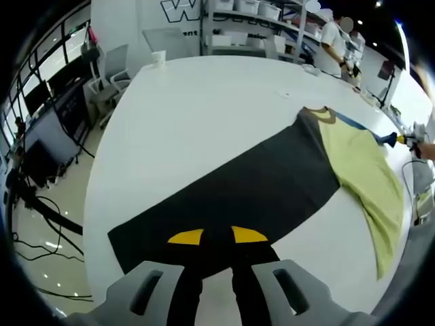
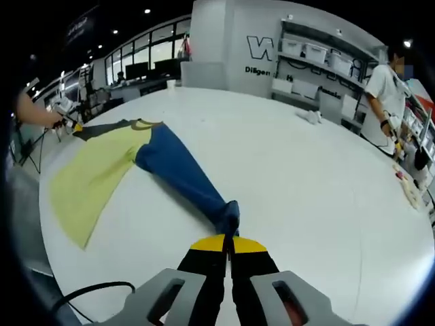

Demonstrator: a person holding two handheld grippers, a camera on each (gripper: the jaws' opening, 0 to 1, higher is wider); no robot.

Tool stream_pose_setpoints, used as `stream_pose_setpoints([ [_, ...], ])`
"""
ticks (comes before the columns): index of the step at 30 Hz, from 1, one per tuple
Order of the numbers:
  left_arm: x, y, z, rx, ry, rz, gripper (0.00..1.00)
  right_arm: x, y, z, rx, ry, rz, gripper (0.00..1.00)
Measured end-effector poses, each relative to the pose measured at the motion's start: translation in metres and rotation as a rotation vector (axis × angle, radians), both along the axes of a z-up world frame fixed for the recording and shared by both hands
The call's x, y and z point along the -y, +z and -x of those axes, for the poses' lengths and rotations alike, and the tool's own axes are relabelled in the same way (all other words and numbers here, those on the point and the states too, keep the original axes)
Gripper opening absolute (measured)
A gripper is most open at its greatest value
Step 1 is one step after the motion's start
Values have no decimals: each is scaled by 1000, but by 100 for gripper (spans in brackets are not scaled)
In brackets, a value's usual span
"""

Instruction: Fold the garment on the visible template until the final outline fits inside the template.

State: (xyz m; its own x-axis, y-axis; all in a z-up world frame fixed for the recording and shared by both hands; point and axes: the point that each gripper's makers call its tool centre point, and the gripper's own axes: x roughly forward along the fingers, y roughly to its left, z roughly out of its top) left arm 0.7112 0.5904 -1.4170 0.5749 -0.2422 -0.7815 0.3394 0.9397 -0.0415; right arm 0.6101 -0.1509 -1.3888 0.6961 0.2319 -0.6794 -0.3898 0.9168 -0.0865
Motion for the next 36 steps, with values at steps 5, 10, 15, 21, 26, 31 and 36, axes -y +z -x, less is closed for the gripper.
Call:
stream_pose_setpoints([
  [5,2,1,-1,2,-1,0,13,-5,-12,14,-43,33,25,0],
  [10,3,2,-1,5,-5,1,12,-1,-16,18,-64,6,19,5],
  [15,3,3,-1,7,-5,1,13,2,-18,22,-91,-31,-28,18],
  [21,3,3,-2,7,-6,1,12,17,-12,15,-74,-128,-60,17],
  [26,4,4,-2,9,-10,1,13,26,-16,5,-76,-204,-75,17],
  [31,4,6,-2,12,-12,-2,12,30,-19,-3,-91,-266,-86,18],
  [36,3,4,-1,5,-10,-2,12,28,-27,-9,-122,-320,-123,18],
])
